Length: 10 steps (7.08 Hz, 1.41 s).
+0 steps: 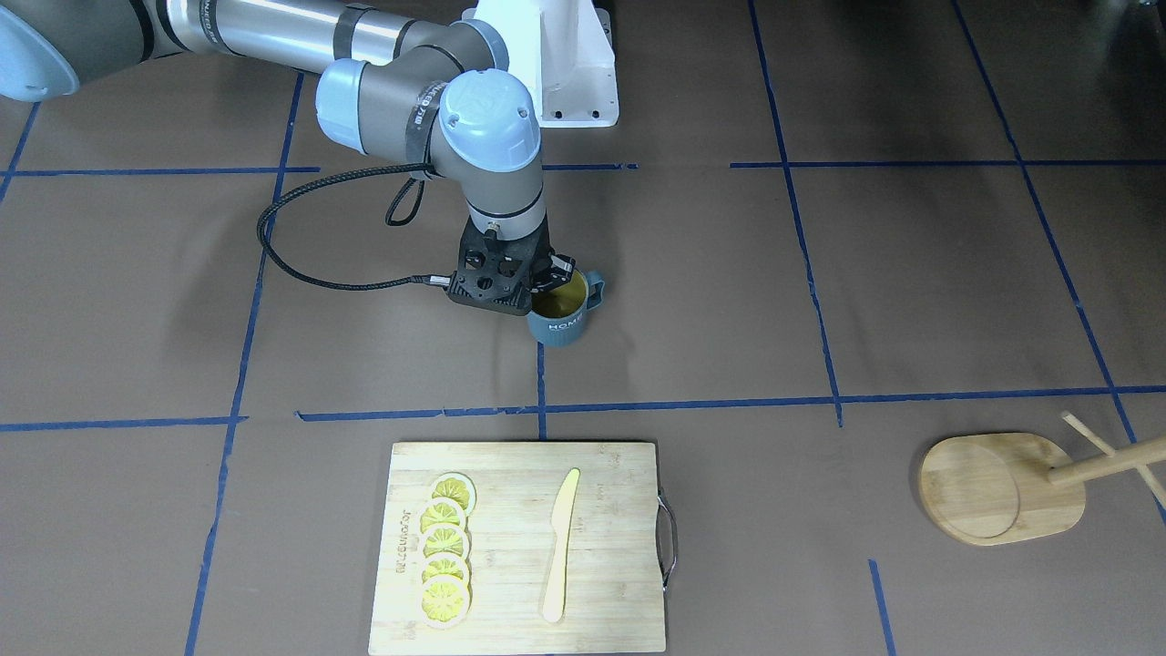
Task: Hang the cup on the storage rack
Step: 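Carry the blue mug with the right gripper toward the table center and set it upright, then open and lift the right gripper away while the left arm reaches toward the mug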
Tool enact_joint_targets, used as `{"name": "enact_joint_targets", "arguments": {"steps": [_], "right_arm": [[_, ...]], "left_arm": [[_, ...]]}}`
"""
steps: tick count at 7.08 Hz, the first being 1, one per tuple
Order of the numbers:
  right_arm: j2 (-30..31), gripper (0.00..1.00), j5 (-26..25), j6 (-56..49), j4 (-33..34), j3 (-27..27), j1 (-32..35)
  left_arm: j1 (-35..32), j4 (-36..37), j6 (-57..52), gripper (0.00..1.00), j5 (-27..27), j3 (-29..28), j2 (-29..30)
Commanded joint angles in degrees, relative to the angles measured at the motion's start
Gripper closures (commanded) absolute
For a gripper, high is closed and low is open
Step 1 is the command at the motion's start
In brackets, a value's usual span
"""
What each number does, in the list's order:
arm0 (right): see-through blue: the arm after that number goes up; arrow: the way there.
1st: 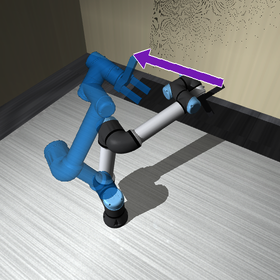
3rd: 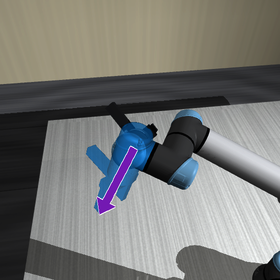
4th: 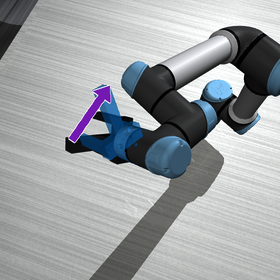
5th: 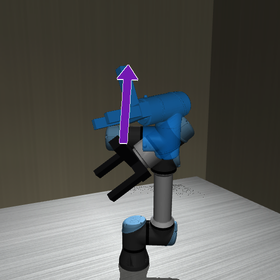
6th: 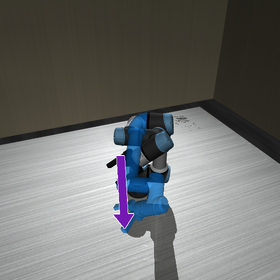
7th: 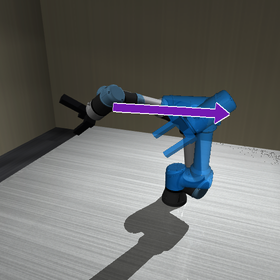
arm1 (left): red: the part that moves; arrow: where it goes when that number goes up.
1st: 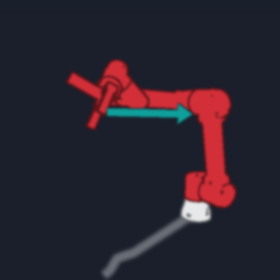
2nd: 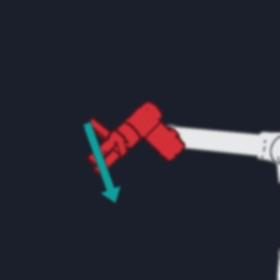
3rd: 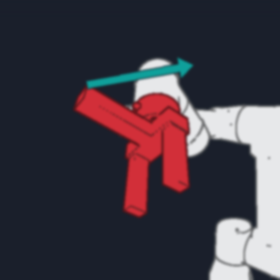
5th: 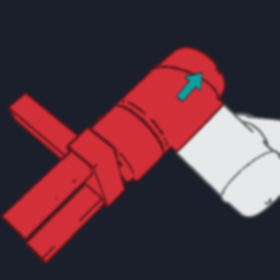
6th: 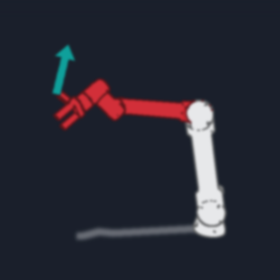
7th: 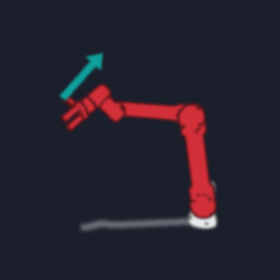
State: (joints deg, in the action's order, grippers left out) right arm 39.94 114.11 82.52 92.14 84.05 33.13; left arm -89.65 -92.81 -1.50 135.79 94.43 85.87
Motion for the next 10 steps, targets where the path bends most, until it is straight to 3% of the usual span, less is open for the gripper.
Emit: {"name": "enact_joint_targets", "arguments": {"steps": [1,4,5,6,8,10], "right_arm": [[0.14,0.00,-0.11,-0.08,-0.20,0.58,-0.26],[1.54,0.00,1.02,-0.17,0.50,7.76,3.49],[3.46,0.00,2.60,-0.61,0.50,10.40,6.47],[8.61,0.00,6.35,-1.22,0.33,15.91,10.51],[16.19,0.00,11.90,-8.39,0.41,21.40,18.42],[21.73,0.00,18.32,-21.02,0.32,21.59,27.21]], "left_arm": [[0.00,0.00,0.00,0.00,0.00,0.14,0.00],[0.00,-2.70,0.09,0.00,0.44,2.67,0.44],[0.44,-4.20,0.00,0.00,3.92,3.56,0.70],[1.66,-4.13,0.26,0.00,13.53,2.96,3.92],[9.98,-4.13,1.57,0.00,15.64,3.38,7.37],[16.39,-8.31,1.40,0.00,15.64,3.74,15.26]]}}
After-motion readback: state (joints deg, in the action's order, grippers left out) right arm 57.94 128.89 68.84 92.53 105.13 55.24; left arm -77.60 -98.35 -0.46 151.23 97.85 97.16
